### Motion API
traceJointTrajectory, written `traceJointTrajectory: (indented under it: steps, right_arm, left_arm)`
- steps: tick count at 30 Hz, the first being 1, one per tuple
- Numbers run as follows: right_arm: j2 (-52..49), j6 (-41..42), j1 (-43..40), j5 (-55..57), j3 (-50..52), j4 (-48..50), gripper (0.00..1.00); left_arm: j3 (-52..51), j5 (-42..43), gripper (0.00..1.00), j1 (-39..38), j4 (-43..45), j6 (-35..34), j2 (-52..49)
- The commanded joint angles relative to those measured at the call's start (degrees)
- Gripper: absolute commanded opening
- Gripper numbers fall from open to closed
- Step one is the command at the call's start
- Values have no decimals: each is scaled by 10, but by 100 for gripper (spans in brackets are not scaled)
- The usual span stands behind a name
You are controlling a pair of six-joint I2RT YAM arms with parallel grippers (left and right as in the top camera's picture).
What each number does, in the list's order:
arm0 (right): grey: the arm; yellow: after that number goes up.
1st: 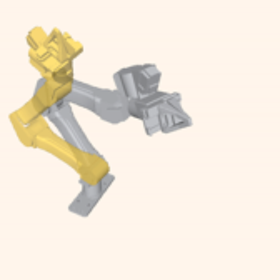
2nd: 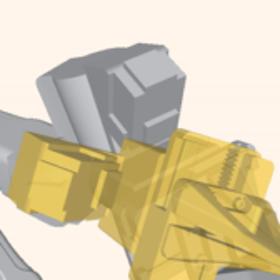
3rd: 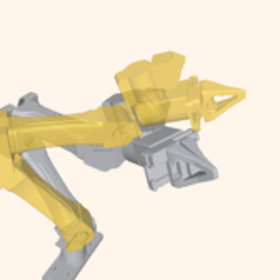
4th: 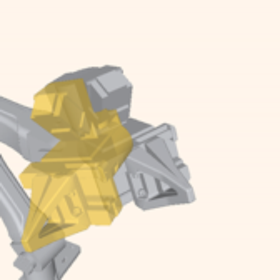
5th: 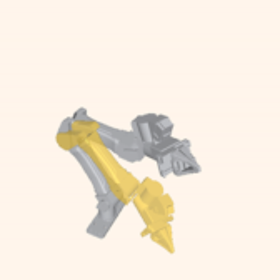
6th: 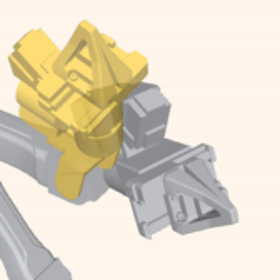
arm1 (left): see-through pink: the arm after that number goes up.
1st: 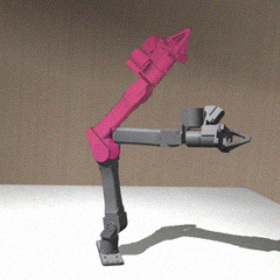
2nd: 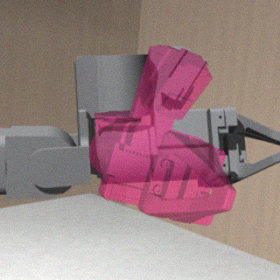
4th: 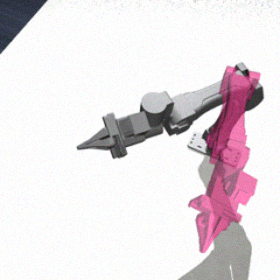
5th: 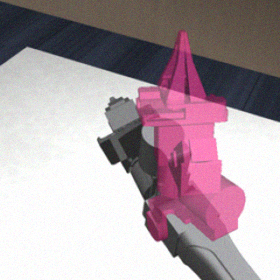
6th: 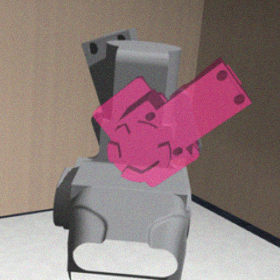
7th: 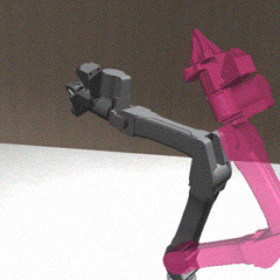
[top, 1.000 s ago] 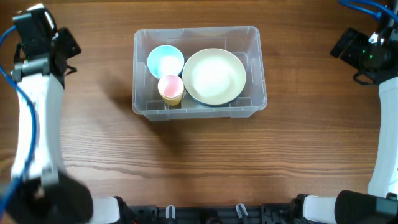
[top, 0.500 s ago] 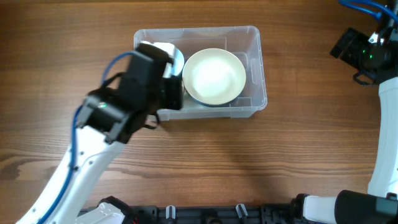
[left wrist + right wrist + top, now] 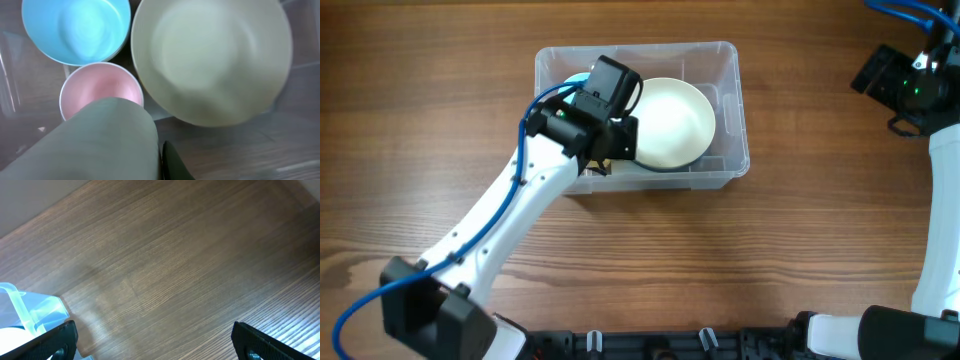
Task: Pack container
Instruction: 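Carry the cream cup and stack it into the pink cup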
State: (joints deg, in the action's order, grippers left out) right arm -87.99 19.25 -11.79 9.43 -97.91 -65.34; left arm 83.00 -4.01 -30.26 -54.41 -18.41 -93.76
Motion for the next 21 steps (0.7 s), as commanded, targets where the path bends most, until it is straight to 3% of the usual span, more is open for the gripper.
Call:
traceJointTrajectory:
  steps: [1,17,18,20,21]
  right_arm:
    - [-2,4,-1,-3,1,2,100]
    - [-2,4,-1,-3,1,2,100]
    - [-2,4,-1,-3,1,2,100]
    - [-2,4,-1,-3,1,1,100]
    - [-2,4,-1,-3,1,2,100]
  left_arm:
    - [3,-10,6,25,6,-5,-38]
    - [3,-9,10,49,32,-5,-66]
    - [3,-9,14,49,32,-5,-66]
    - [3,-9,45,49,32,-5,-66]
    - [3,-5,52,49,32,-5,-65]
